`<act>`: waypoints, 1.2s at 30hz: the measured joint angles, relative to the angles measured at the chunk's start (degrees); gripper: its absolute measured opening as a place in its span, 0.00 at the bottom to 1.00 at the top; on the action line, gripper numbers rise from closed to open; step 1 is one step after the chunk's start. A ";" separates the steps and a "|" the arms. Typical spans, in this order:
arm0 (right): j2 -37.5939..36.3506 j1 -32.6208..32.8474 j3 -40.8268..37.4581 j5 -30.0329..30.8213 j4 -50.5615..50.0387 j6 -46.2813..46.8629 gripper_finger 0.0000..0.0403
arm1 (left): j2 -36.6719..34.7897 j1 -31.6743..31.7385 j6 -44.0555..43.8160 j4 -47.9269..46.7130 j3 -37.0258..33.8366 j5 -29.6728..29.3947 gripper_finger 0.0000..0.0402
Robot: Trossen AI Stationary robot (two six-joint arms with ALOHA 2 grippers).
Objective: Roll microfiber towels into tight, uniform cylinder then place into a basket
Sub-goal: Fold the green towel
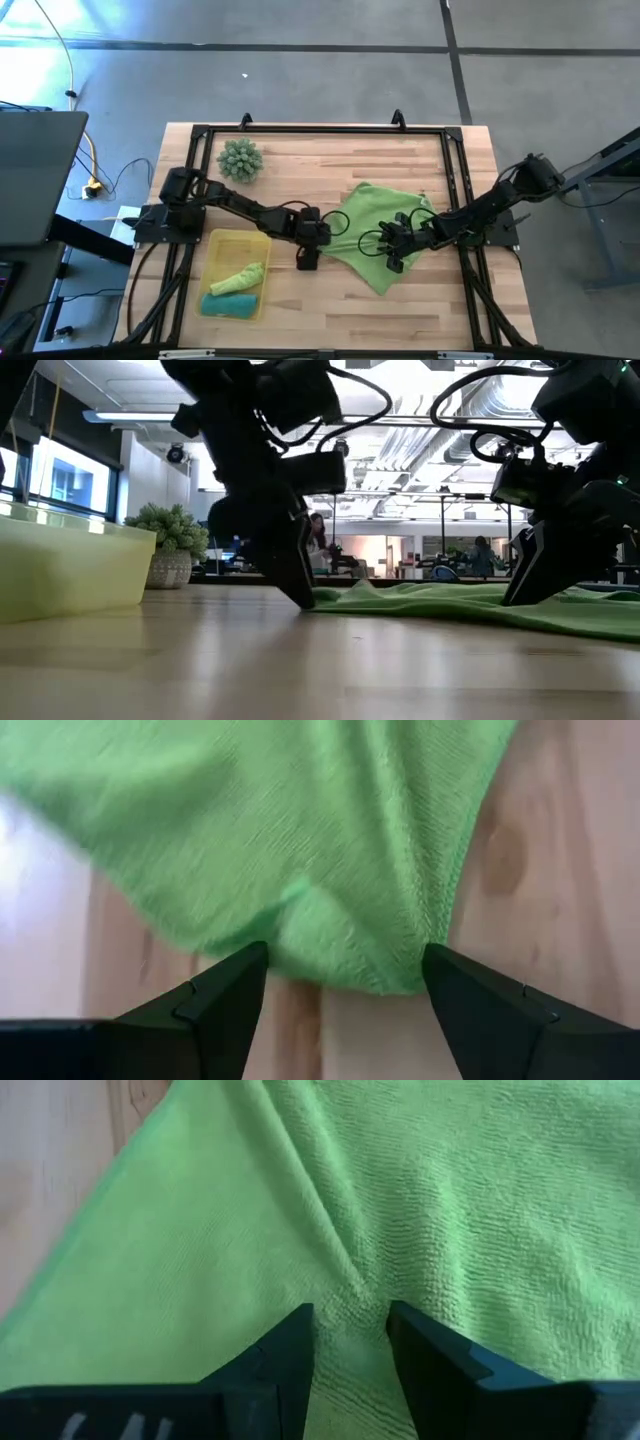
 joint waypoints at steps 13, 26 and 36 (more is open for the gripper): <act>0.02 0.01 -0.04 -0.04 1.04 -1.45 0.32 | -8.04 -0.07 -0.66 -2.91 -0.03 -5.08 0.64; -0.12 6.44 7.83 -13.87 4.14 -4.47 0.32 | -1.22 -0.07 7.38 3.81 -0.07 4.77 0.64; -0.07 15.17 8.09 -7.91 -9.95 12.84 0.32 | 0.86 0.04 6.72 -0.03 0.23 8.27 0.64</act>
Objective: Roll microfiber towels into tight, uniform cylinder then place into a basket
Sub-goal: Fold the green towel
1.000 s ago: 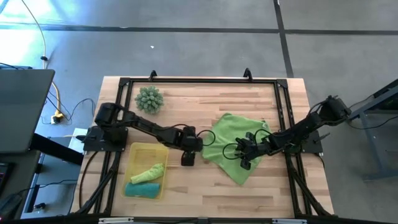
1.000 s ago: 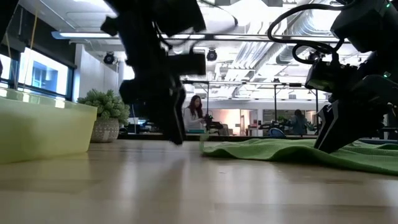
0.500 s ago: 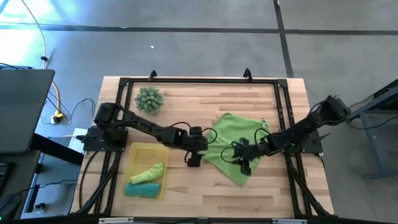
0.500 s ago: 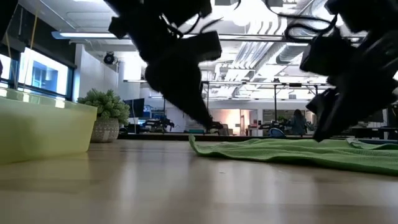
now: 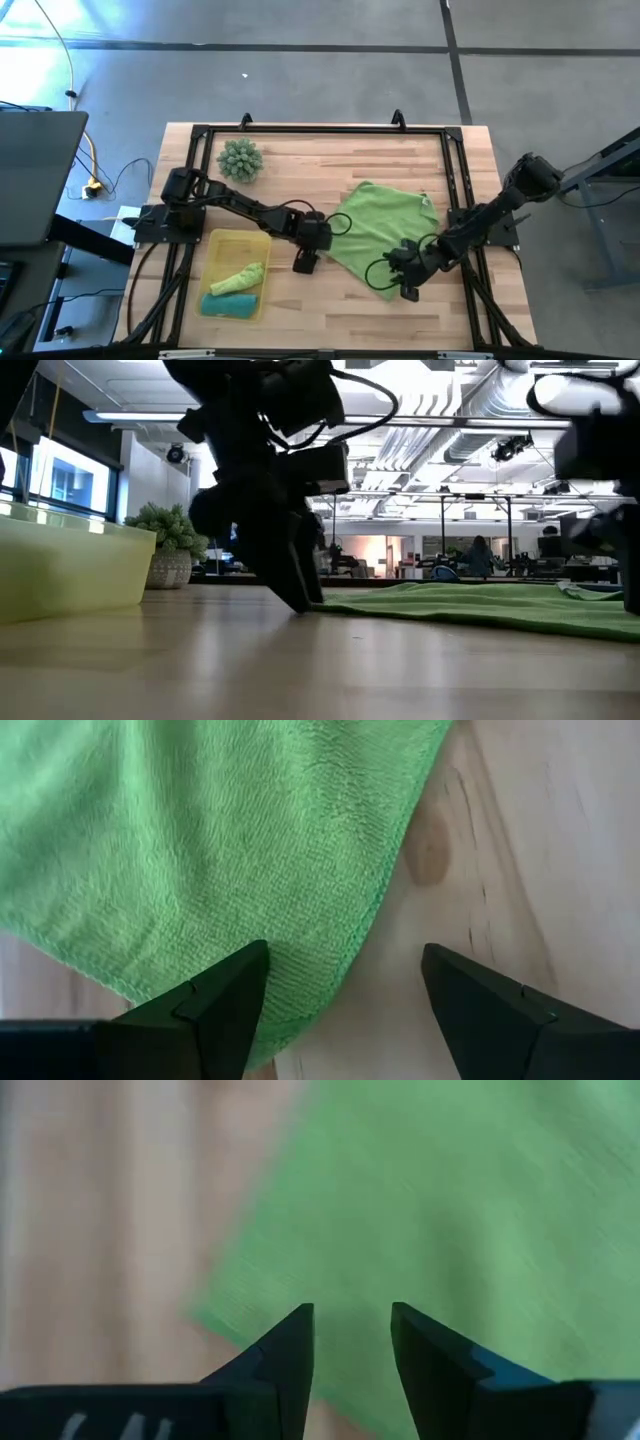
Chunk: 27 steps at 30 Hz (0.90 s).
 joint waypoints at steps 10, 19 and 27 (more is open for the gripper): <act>-0.09 -2.27 0.11 17.97 -19.03 -1.89 0.32 | -0.04 -5.48 -12.51 -1.94 -0.08 8.03 0.59; -0.10 -8.16 2.16 10.95 -20.48 -9.83 0.32 | -0.54 -8.10 -6.79 1.20 0.74 2.29 0.58; -0.02 -3.27 10.07 7.16 -22.40 -13.26 0.32 | -1.22 -7.24 -4.59 -3.34 5.02 -0.13 0.58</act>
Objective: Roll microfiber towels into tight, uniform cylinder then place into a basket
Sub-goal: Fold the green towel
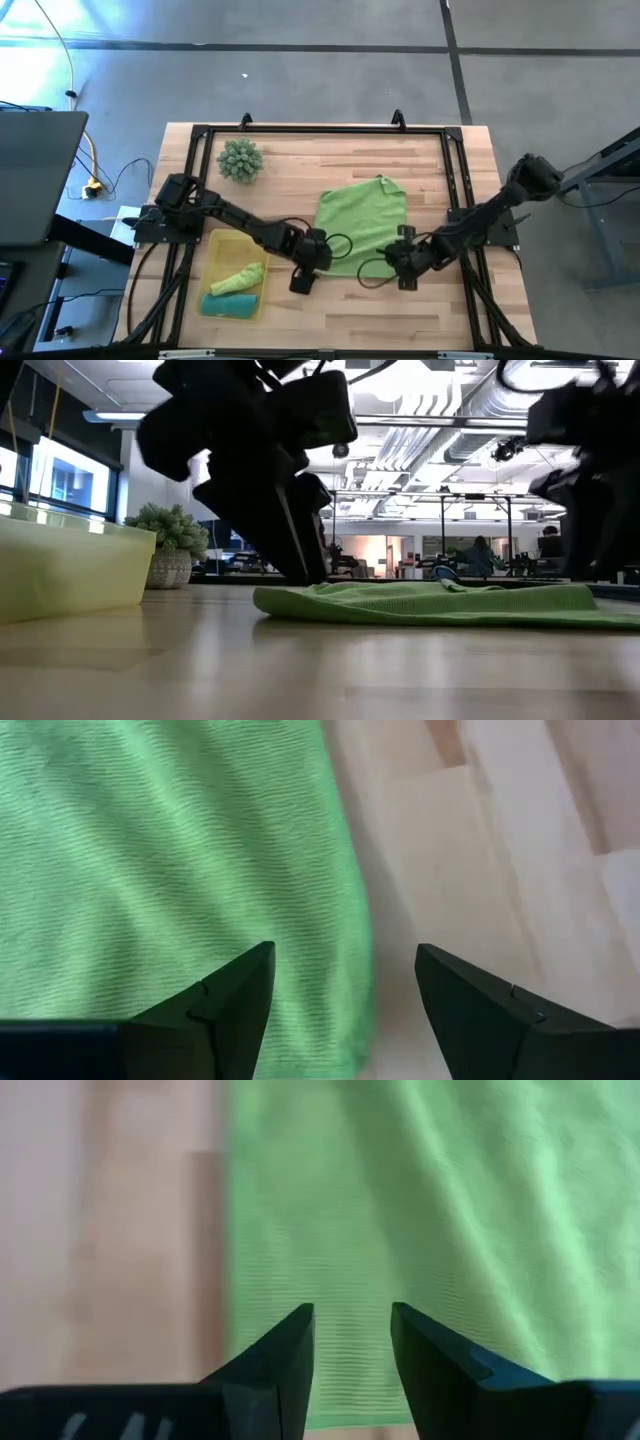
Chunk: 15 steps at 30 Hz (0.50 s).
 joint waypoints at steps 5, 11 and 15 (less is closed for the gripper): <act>-0.04 4.12 0.36 -0.12 2.37 1.43 0.32 | 0.00 -0.51 -0.41 -1.56 -0.05 0.03 0.58; -0.04 7.78 -5.43 0.00 10.32 8.60 0.32 | -0.02 -1.40 -3.41 -0.71 -2.13 -1.16 0.58; -0.04 9.20 -7.92 0.38 14.60 10.75 0.32 | 0.15 -1.63 -4.90 -0.32 -3.83 -1.46 0.58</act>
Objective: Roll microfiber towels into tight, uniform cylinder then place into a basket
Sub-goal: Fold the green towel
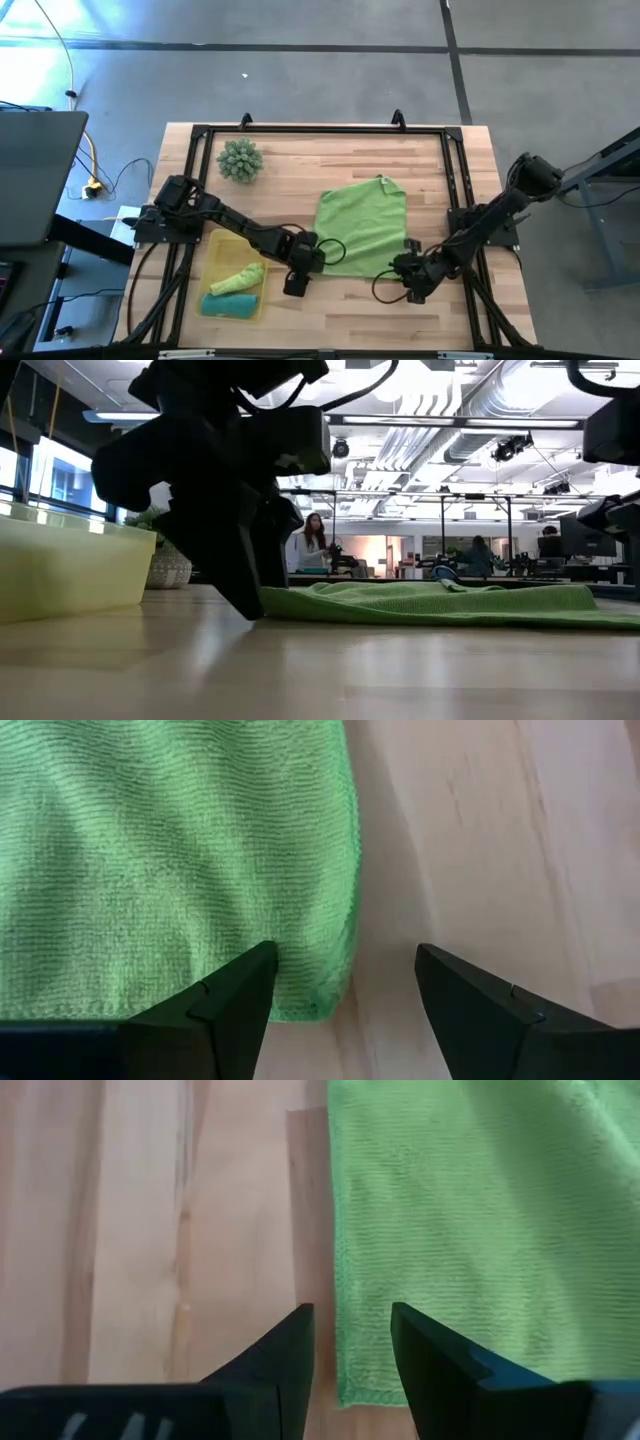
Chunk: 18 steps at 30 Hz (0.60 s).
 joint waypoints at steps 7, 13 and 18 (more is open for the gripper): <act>0.00 2.54 -1.25 0.04 2.22 -4.79 0.32 | 0.46 -0.83 -0.87 1.08 -0.67 -2.75 0.54; 0.05 3.29 -1.25 0.06 2.62 -7.94 0.35 | 0.57 -1.07 -1.01 2.00 -0.74 -4.27 0.42; 0.15 3.29 -1.25 0.50 1.64 -10.93 0.41 | 0.61 -1.05 -1.01 2.11 -0.74 -4.48 0.31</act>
